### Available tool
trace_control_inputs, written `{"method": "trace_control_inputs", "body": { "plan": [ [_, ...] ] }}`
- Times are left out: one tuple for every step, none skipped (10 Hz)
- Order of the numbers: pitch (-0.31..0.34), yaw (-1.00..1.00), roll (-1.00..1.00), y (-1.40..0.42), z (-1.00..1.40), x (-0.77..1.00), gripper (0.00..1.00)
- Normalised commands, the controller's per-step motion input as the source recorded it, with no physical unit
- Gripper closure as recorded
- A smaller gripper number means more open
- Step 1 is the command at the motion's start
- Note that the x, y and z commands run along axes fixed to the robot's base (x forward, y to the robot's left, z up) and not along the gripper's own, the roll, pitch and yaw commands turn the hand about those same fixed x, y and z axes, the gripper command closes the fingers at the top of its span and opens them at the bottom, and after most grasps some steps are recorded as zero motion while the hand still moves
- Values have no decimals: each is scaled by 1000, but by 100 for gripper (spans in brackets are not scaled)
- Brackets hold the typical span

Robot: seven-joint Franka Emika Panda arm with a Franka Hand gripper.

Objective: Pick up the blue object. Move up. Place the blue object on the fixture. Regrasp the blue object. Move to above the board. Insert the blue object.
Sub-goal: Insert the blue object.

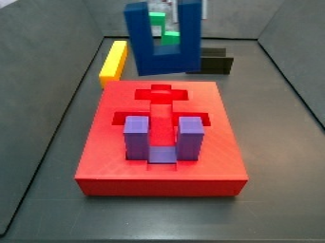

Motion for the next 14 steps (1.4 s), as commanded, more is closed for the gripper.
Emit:
{"method": "trace_control_inputs", "body": {
  "plan": [
    [-331,77,-134,23,-477,0,100],
    [-137,129,0,-6,-686,443,100],
    [0,66,27,-54,-720,600,100],
    [33,0,103,-6,-620,449,100],
    [163,-160,266,0,-331,277,100],
    [347,-211,351,0,0,294,100],
    [469,-137,324,0,91,231,100],
    [473,-137,316,0,106,217,100],
    [341,-34,126,-3,-146,91,100],
    [161,0,-39,0,-569,-14,100],
    [54,60,-164,94,-517,-111,100],
    [0,306,-189,231,-34,-29,100],
    [20,306,-263,211,197,-23,100],
    [31,314,-304,226,457,-140,100]
  ]
}}
